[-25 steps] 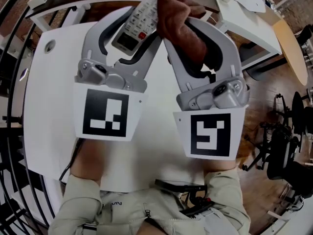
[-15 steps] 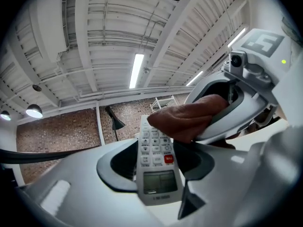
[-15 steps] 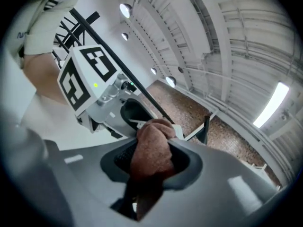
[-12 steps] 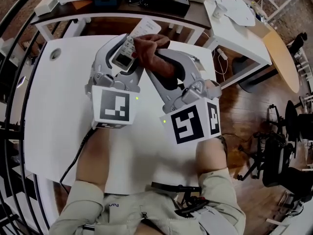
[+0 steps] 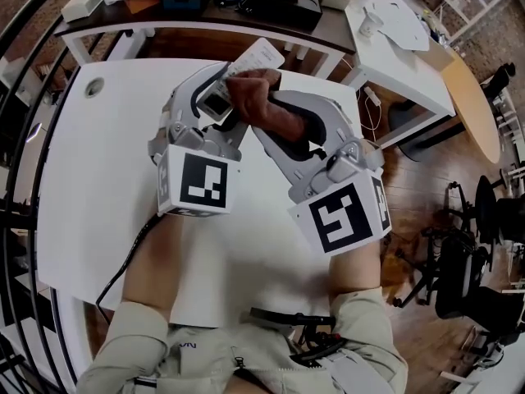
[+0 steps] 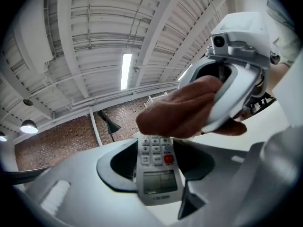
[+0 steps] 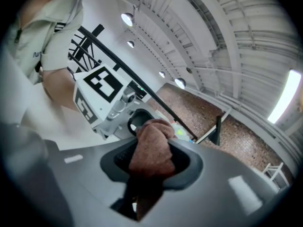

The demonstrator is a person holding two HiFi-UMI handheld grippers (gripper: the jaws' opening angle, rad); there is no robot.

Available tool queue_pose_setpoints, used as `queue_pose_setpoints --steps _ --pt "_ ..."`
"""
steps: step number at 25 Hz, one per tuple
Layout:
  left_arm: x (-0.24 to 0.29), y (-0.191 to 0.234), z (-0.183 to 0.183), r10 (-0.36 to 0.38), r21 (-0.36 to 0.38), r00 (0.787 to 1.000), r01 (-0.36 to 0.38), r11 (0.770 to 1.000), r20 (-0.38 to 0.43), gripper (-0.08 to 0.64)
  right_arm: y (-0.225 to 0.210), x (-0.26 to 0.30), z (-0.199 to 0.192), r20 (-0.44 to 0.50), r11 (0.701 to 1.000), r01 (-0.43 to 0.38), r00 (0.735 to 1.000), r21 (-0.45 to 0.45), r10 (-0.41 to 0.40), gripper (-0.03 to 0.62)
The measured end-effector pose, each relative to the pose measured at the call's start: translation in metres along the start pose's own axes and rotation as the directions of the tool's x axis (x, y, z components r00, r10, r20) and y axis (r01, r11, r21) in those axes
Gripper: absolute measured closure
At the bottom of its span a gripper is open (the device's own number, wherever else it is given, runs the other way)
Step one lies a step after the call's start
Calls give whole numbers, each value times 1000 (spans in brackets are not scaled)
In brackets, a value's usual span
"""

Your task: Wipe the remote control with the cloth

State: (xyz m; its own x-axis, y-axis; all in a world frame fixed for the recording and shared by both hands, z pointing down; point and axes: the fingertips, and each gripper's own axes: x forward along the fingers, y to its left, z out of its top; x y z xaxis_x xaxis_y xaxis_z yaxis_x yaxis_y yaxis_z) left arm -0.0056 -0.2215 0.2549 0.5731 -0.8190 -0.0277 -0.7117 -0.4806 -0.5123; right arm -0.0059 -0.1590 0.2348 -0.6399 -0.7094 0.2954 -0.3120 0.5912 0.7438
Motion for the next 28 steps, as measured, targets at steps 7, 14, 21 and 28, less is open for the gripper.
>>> queue_pose_setpoints --steps 7,14,21,28 --pt "-2 -12 25 17 43 1000 -18 999 22 318 -67 -35 -7 9 933 351 936 83 -353 466" --pt "-4 -24 34 -9 72 999 6 997 37 316 -78 -39 -13 -18 897 434 901 86 -434 465" --pt "-3 -29 37 -13 100 999 9 995 38 316 -66 -27 -17 -57 920 391 919 35 -389 465" --pt "-2 -29 34 -8 110 1000 5 994 23 317 -44 -12 -15 -73 954 299 951 -12 -299 466"
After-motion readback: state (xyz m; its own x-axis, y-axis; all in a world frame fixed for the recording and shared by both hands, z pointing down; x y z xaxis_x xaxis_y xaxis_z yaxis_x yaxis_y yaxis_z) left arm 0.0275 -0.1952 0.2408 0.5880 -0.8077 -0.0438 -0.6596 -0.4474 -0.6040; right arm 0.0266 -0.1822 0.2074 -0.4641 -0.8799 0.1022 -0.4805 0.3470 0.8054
